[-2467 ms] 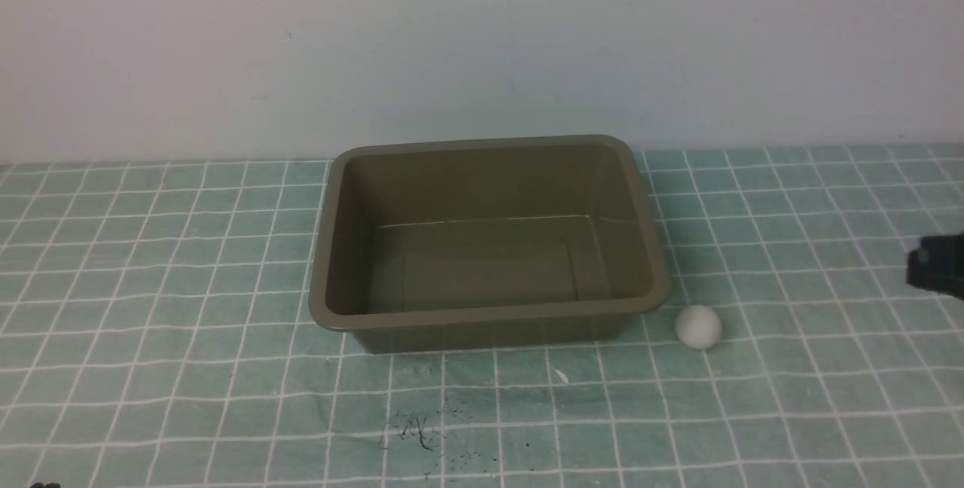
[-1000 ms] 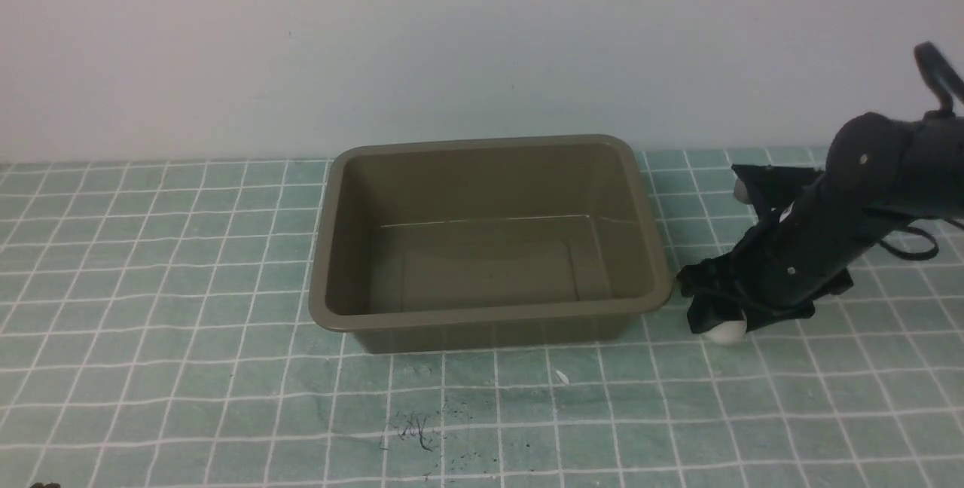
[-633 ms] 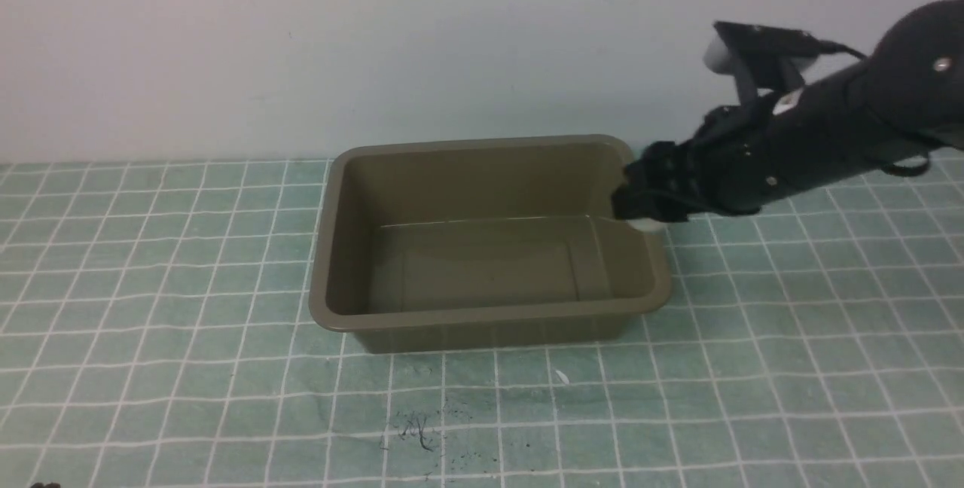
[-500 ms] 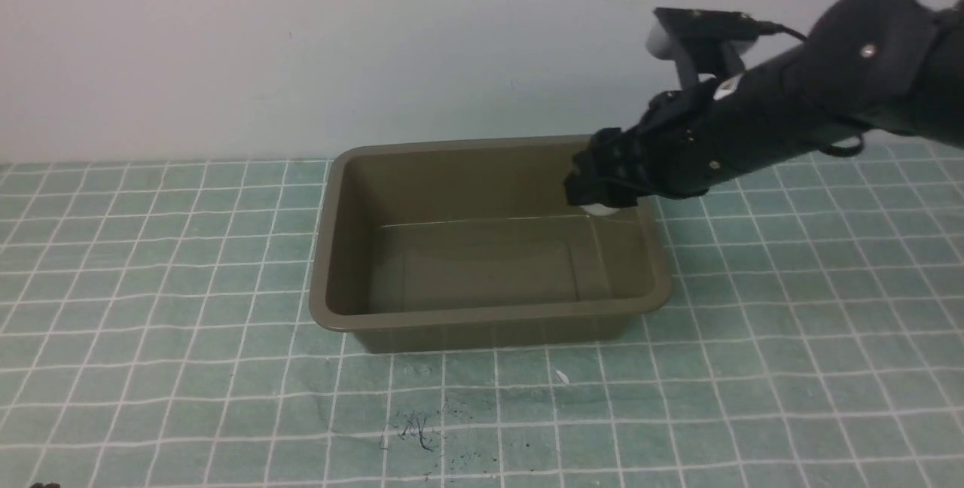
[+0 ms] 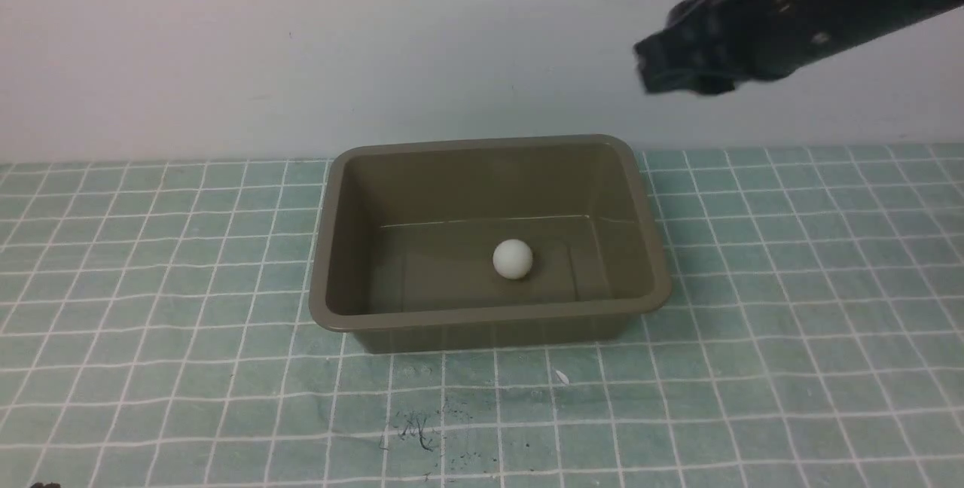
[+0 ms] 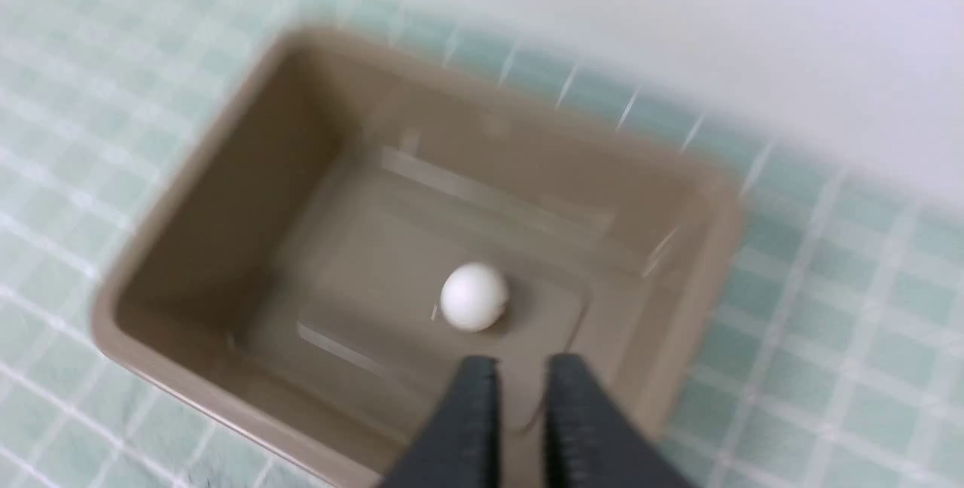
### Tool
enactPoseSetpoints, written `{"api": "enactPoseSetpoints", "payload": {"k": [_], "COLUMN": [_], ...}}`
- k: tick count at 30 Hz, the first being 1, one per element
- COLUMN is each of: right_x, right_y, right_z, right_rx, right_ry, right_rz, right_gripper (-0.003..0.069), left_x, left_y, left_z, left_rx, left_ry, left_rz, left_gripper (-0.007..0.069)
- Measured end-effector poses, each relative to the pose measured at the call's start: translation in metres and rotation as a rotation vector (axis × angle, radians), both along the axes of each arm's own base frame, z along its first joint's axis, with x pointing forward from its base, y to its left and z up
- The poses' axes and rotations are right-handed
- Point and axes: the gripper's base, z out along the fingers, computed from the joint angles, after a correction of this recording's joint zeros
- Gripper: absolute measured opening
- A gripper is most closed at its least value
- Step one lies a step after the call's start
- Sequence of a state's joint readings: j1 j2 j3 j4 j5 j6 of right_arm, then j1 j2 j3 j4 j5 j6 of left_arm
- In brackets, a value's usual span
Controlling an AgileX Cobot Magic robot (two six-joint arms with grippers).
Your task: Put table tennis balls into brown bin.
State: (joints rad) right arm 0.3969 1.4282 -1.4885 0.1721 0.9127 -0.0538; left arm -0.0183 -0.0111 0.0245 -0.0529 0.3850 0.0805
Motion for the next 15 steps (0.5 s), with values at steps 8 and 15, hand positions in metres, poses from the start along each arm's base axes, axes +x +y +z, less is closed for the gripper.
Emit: {"api": "enactPoseSetpoints", "payload": {"k": [8, 15], "right_x": [-0.111, -0.191], "right_y": [-0.059, -0.094], "right_z": [0.008, -0.072], "right_rx": [0.116, 0.322], "right_ry": [-0.289, -0.532], "right_rz": [-0.137, -0.183], "right_gripper": [-0.0013, -0.0015], "left_x": [0.0, 0.0], "left_y": [0.0, 0.0], "left_z": [0.0, 0.0], "left_rx": [0.0, 0.0], "left_ry": [0.0, 0.0], "left_rz": [0.0, 0.0], "left_gripper": [-0.0004, -0.0004]}}
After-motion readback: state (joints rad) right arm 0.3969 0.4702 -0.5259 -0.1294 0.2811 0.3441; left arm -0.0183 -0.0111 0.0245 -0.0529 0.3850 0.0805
